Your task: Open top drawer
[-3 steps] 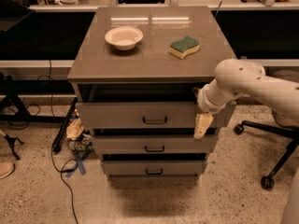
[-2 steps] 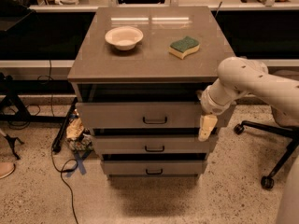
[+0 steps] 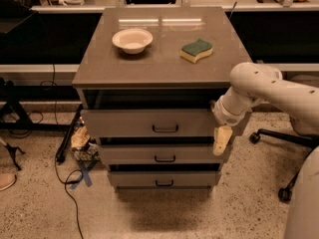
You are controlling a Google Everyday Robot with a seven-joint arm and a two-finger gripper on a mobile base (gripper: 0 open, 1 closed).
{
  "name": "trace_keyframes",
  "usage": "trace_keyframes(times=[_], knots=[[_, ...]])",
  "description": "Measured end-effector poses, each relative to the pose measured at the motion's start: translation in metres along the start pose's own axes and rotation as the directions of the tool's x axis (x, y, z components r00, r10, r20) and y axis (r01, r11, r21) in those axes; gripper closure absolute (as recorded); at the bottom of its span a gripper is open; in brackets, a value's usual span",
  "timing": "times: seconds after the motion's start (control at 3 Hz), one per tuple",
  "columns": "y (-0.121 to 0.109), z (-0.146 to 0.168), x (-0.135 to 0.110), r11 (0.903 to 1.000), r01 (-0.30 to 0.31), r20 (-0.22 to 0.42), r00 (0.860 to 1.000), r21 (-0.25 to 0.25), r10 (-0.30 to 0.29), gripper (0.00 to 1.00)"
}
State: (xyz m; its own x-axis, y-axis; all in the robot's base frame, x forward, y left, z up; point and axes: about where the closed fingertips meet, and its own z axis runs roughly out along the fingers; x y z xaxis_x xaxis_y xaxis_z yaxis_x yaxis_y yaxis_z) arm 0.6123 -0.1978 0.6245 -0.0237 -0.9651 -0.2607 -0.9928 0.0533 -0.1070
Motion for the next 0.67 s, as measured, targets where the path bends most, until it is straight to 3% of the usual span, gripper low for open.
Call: trace_keyframes(times=[0.67], knots=[[0.0011,-0.0070,-0.0016,1.0000,-0.001,-0.001,1.000,0.002,0.001,0.02]])
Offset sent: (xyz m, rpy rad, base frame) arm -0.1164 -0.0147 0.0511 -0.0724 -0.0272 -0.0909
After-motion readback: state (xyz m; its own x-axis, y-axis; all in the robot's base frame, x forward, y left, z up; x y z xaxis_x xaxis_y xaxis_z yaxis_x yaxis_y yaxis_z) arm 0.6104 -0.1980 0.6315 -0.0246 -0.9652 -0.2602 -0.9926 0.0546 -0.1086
